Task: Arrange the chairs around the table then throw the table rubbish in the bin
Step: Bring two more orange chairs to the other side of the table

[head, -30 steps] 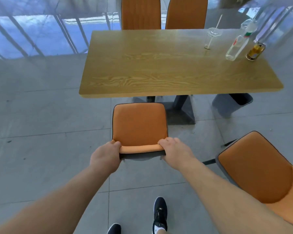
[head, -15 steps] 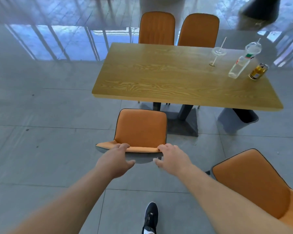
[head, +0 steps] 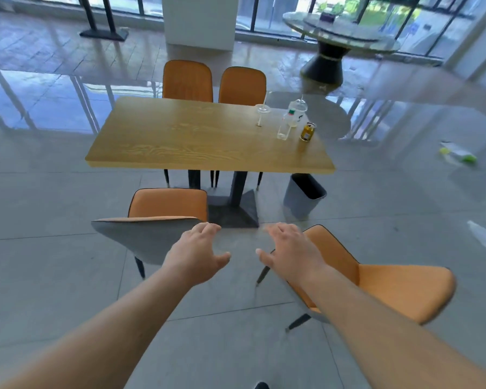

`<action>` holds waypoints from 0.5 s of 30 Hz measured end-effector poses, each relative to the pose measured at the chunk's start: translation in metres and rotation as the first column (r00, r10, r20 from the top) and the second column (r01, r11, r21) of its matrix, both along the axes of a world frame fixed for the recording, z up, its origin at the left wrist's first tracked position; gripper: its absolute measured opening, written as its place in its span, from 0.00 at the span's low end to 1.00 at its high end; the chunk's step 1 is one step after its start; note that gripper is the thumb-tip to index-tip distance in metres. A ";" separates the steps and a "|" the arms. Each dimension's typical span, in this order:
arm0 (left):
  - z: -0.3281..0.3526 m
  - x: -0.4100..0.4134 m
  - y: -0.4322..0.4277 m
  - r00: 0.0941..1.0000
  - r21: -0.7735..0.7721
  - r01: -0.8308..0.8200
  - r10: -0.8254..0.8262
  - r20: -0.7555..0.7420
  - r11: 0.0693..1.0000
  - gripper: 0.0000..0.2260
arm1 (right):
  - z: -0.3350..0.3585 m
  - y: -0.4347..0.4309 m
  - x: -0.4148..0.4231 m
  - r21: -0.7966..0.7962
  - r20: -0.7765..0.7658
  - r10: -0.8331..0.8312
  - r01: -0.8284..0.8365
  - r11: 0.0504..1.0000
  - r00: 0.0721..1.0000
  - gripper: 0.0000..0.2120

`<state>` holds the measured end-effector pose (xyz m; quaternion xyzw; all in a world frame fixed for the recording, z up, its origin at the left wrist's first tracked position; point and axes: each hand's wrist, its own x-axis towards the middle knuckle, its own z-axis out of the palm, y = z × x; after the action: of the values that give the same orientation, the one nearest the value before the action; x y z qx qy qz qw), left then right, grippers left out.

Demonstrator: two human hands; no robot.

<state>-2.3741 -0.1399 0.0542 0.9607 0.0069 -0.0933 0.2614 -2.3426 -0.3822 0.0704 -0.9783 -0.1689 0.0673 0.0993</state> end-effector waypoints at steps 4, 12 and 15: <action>0.012 -0.017 -0.096 0.998 0.012 0.068 -0.068 -0.003 0.998 0.35 | 0.015 -0.095 -0.027 0.055 0.037 -0.107 0.105 0.993 0.994 0.27; 0.000 -0.017 -0.353 0.996 0.044 0.082 -0.080 -0.042 0.996 0.35 | -0.025 -0.344 -0.041 0.043 -0.020 -0.197 0.197 0.979 0.980 0.24; -0.029 -0.015 -0.448 0.992 0.072 0.057 -0.048 -0.121 0.996 0.36 | -0.048 -0.439 -0.029 -0.005 -0.076 -0.177 0.178 0.984 0.981 0.25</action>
<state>-2.3895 -0.5877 0.0256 0.9624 0.0009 -0.1567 0.2218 -2.3714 -0.8215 0.0221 -0.9861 -0.0771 0.0955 0.1120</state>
